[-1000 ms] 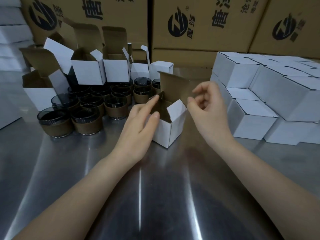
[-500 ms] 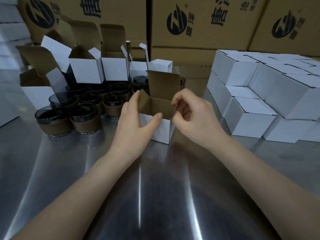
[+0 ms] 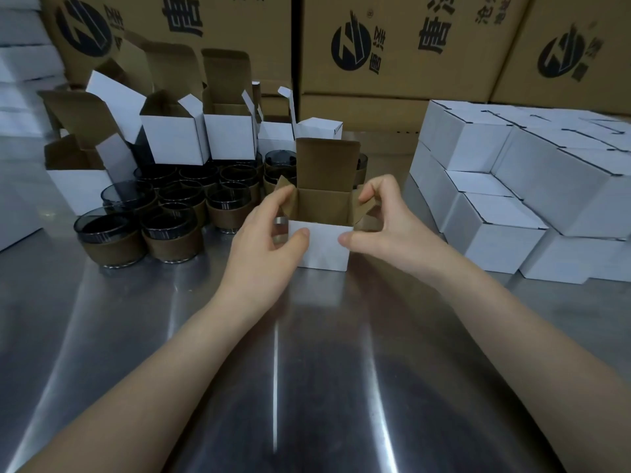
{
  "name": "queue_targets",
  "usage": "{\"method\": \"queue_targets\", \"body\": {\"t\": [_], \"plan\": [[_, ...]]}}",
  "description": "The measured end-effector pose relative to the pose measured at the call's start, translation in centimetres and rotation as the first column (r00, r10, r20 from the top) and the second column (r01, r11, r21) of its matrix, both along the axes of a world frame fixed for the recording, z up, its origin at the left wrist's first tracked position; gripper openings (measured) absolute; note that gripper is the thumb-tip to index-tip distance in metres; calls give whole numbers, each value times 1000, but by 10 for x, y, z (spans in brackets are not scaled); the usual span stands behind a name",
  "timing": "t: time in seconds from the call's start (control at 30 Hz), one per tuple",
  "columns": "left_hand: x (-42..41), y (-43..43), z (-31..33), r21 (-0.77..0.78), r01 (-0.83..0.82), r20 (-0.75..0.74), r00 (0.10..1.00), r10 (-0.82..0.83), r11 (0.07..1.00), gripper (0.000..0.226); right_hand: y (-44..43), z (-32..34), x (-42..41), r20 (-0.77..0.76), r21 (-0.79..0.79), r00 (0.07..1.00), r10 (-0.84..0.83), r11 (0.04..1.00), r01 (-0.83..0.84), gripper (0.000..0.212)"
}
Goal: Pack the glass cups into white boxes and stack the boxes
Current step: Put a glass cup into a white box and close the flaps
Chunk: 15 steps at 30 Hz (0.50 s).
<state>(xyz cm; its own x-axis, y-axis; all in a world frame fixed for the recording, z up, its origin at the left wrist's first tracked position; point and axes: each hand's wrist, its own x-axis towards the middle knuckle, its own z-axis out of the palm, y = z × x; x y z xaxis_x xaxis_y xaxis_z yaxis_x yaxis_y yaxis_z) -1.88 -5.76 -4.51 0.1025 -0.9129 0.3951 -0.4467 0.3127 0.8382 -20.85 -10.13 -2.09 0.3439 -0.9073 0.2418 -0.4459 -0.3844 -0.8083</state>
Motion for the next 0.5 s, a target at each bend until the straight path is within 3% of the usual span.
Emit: {"method": "queue_targets", "body": {"t": [0.17,0.27,0.37,0.5], "plan": [[0,2,2,-15,52,85,995,-51,999,64,-7,-8,0,63,-82,998,-7,997,12,54],[8,2,8,-116,-104,230,965,128,988,59,-8,-8,-2,51,-101,999,3,995,2,55],[27,1,19,-184,-371,447,793,414,910,47,-9,-9,-3,85,-95,996,15,995,-7,56],[49,5,26,-57,-622,630,585,511,781,58,-7,-8,0,76,-91,997,18,996,-11,57]]}}
